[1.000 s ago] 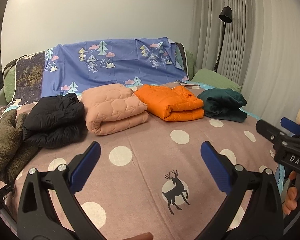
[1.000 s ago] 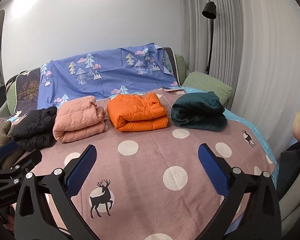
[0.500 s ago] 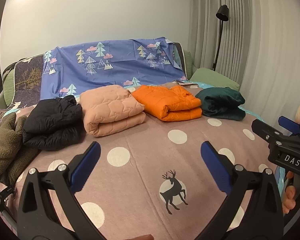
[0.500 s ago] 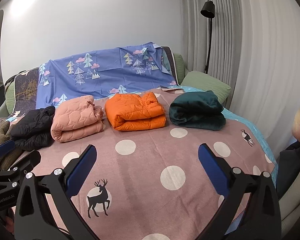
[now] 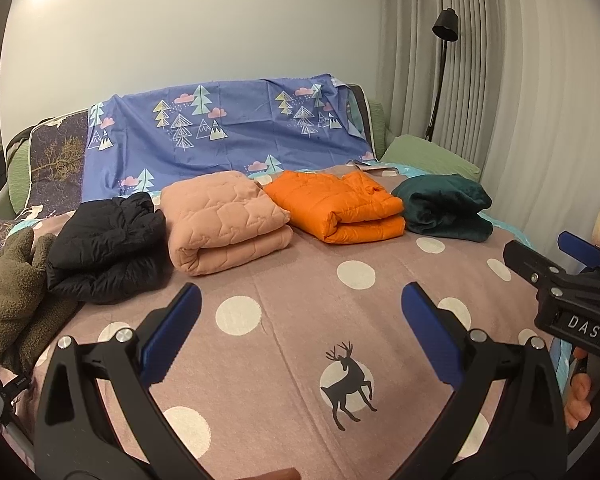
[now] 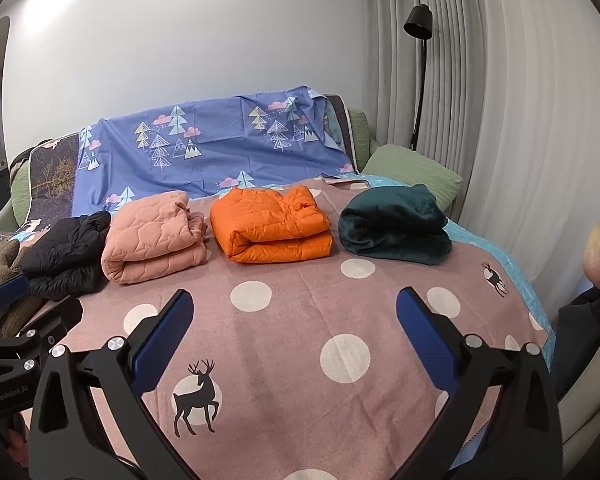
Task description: Fold large clothes
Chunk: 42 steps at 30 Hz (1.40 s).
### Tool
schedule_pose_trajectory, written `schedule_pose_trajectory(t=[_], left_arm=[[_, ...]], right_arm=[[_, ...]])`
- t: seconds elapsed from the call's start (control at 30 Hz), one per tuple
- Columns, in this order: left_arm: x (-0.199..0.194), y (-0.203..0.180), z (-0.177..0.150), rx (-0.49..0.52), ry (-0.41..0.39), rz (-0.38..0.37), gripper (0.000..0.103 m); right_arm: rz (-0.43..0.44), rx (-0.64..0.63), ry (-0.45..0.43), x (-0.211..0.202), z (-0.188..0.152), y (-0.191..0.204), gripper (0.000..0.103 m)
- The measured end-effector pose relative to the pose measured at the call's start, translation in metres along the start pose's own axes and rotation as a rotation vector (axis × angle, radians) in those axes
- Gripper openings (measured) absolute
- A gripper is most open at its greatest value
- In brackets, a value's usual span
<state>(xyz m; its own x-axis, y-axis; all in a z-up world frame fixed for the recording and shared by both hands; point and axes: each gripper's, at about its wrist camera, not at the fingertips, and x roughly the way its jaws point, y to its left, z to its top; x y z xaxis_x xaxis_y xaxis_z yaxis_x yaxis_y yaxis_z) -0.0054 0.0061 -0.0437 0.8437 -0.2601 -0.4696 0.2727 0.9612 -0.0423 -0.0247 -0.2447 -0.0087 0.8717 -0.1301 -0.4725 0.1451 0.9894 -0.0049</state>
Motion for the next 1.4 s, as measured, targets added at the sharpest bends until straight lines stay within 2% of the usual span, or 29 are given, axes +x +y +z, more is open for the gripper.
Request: schedule_pose_trajectory(t=[1.4], left_arm=[[0.0007,0.0027,0.0008,0.023,-0.007,0.004,0.101]], right_arm=[[-0.016,-0.006,-0.012,0.0004,-0.0023,-0.0003,0.101]])
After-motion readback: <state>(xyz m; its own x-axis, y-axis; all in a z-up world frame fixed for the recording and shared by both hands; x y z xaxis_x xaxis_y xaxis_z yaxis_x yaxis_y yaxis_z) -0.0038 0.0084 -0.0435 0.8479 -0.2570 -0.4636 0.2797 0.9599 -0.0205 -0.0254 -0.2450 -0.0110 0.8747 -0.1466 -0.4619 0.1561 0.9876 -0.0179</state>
